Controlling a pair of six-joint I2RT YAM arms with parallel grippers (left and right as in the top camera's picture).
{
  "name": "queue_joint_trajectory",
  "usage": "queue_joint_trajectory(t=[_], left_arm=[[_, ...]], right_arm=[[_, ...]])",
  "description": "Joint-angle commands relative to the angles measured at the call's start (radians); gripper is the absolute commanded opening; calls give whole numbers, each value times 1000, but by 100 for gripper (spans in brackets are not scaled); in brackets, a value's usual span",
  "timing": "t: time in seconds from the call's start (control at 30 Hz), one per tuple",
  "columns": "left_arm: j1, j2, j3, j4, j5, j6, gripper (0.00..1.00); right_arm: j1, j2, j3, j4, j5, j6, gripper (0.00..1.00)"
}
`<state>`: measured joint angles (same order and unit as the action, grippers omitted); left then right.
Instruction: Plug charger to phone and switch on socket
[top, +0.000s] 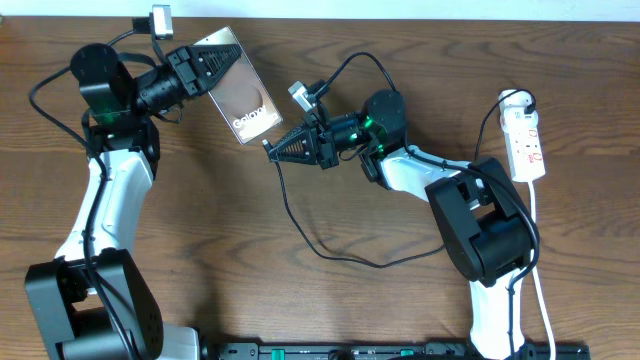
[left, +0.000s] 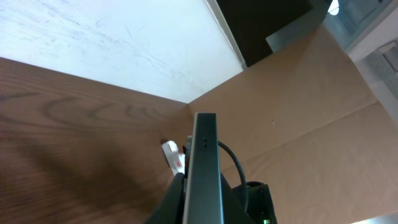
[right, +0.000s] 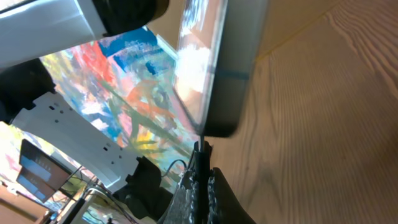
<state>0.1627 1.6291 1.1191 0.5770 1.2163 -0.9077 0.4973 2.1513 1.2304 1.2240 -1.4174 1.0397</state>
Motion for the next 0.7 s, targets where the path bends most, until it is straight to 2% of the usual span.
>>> queue_joint_trajectory(t=[0.0, 0.67], left_arm=[[3, 6, 4, 12, 5, 22, 7], [1, 6, 4, 12, 85, 69, 8]], right_arm=[[-6, -7, 8, 23, -3, 45, 1], [-6, -7, 8, 23, -6, 45, 1]])
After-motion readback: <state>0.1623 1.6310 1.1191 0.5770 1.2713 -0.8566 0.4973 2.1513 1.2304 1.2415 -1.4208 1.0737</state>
